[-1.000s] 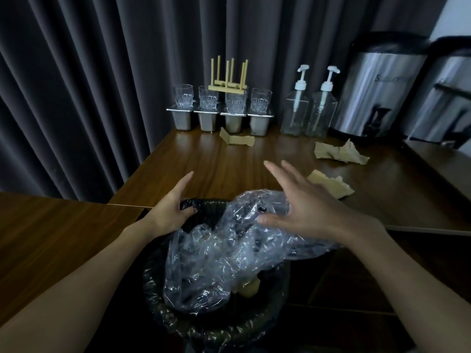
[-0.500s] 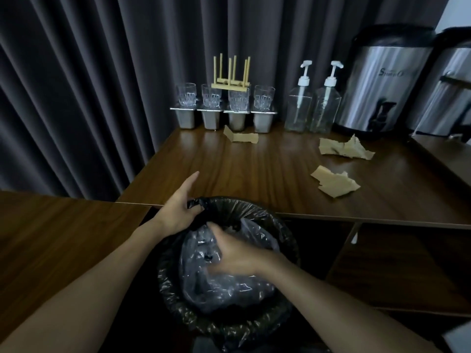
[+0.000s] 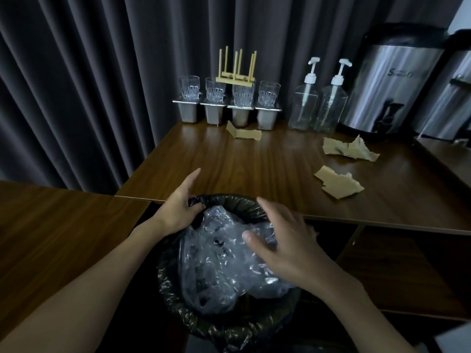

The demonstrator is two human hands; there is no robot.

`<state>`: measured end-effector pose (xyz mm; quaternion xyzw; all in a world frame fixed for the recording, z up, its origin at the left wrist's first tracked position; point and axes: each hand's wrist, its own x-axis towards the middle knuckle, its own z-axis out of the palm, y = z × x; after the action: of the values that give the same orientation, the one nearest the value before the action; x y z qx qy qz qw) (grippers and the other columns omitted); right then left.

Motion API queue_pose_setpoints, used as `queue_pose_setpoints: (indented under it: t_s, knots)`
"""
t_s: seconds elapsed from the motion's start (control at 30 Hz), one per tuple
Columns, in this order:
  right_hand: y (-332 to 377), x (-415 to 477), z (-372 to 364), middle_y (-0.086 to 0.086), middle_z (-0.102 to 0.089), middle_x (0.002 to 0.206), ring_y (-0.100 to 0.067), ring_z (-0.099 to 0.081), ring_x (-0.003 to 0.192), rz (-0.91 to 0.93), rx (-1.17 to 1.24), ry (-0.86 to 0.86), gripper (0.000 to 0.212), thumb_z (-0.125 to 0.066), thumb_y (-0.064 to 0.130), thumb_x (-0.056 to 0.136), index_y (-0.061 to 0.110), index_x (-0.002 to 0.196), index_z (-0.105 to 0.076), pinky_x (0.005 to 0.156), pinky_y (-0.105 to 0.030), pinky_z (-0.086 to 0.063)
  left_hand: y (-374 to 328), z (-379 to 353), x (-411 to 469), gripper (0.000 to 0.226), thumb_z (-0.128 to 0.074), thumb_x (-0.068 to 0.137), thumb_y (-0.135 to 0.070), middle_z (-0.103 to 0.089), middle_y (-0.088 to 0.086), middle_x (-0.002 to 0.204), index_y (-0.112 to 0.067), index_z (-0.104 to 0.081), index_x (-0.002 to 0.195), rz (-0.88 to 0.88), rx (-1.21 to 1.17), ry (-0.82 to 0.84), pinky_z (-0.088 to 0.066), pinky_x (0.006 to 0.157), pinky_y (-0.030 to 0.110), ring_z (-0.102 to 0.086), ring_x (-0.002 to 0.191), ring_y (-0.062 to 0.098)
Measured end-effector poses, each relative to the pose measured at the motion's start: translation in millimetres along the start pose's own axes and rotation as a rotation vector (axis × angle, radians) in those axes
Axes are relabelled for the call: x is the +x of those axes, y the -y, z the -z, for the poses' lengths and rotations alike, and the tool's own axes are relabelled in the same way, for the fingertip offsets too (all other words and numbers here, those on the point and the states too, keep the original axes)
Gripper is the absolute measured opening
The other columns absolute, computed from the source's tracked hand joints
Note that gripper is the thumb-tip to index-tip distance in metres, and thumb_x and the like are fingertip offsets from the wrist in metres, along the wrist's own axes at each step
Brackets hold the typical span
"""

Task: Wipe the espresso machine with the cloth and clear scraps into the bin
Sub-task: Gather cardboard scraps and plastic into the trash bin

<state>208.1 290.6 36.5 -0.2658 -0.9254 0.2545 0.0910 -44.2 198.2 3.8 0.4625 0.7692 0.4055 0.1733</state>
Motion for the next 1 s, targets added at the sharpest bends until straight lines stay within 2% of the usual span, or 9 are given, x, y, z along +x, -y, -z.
queue_pose_setpoints:
  t_s: [0.13,0.27,0.37,0.53,0.67,0.77,0.87,0.93,1.0]
  knots:
    - [2,13,-31,0.017,0.008,0.162,-0.015,-0.005,0.149,-0.066,0.346,0.308,0.088,-0.045,0.074,0.084,0.050,0.148,0.011,0.116,-0.054,-0.021,-2,-1,0,0.086,-0.061,0.093,0.002,-0.022,-0.014,0.151,-0.023,-0.011,0.157,0.003,-0.009,-0.010,-0.021,0.099,-0.002,-0.016,0.130,-0.008]
    - [-6,47,-79,0.007,0.022,0.160,-0.022,0.009,0.150,-0.101,0.152,0.519,0.103,-0.045,0.079,0.079,0.045,0.144,0.027,0.119,-0.052,-0.012,0,-1,0,0.086,-0.063,0.092,-0.001,-0.021,-0.006,0.160,-0.024,-0.013,0.157,0.001,0.016,-0.011,-0.017,0.109,0.015,-0.014,0.133,-0.005]
    - [-18,71,-101,0.000,0.023,0.161,-0.025,0.016,0.148,-0.061,0.041,0.596,0.113,-0.048,0.080,0.076,0.038,0.144,0.031,0.121,-0.049,-0.008,1,-1,0,0.085,-0.063,0.093,-0.001,-0.025,-0.013,0.152,-0.024,-0.013,0.157,0.006,0.018,0.001,-0.019,0.110,0.016,-0.016,0.132,-0.006]
    - [-21,66,-90,0.006,0.010,0.163,-0.020,-0.002,0.150,-0.042,0.141,0.510,0.107,-0.053,0.077,0.076,0.044,0.148,0.019,0.119,-0.049,-0.016,4,-3,0,0.083,-0.063,0.093,-0.003,-0.026,-0.011,0.154,-0.025,-0.014,0.157,0.000,0.031,-0.002,-0.019,0.110,0.015,-0.016,0.132,-0.006]
    - [-1,40,-64,0.016,-0.001,0.160,-0.019,-0.010,0.147,0.134,-0.011,0.181,0.088,-0.050,0.071,0.084,0.048,0.149,0.005,0.115,-0.057,-0.014,6,-5,0,0.079,-0.062,0.093,0.000,-0.031,-0.015,0.140,-0.021,-0.019,0.156,-0.008,0.024,-0.021,-0.024,0.084,-0.011,-0.027,0.115,-0.019]
    - [2,39,-70,0.025,0.010,0.157,-0.020,-0.004,0.149,0.184,0.051,0.345,0.084,-0.053,0.070,0.084,0.054,0.146,0.002,0.113,-0.059,-0.022,6,-5,0,0.078,-0.060,0.093,0.002,-0.030,-0.013,0.145,-0.021,-0.021,0.156,-0.017,0.024,-0.014,-0.023,0.082,-0.013,-0.025,0.120,-0.016]
    - [-9,54,-95,0.019,0.024,0.157,-0.027,0.010,0.149,0.123,-0.094,0.551,0.097,-0.060,0.065,0.082,0.048,0.148,0.009,0.117,-0.055,-0.017,5,-3,0,0.078,-0.060,0.094,0.000,-0.025,-0.007,0.158,-0.025,-0.020,0.156,-0.021,0.040,0.004,-0.019,0.104,0.003,-0.019,0.134,-0.004]
    - [-17,62,-104,0.011,0.026,0.158,-0.028,0.014,0.149,0.101,-0.123,0.598,0.101,-0.062,0.063,0.083,0.044,0.150,0.012,0.119,-0.052,-0.013,5,-4,-1,0.078,-0.060,0.094,-0.002,-0.022,-0.006,0.161,-0.028,-0.020,0.155,-0.018,0.049,0.014,-0.020,0.110,0.019,-0.019,0.144,0.007]
    - [-20,63,-100,0.012,0.024,0.159,-0.026,0.013,0.149,0.095,-0.054,0.597,0.102,-0.064,0.061,0.082,0.045,0.150,0.009,0.119,-0.052,-0.014,5,-4,-2,0.076,-0.060,0.094,-0.002,-0.023,-0.005,0.161,-0.028,-0.022,0.155,-0.024,0.046,0.009,-0.019,0.113,0.023,-0.018,0.147,0.013]
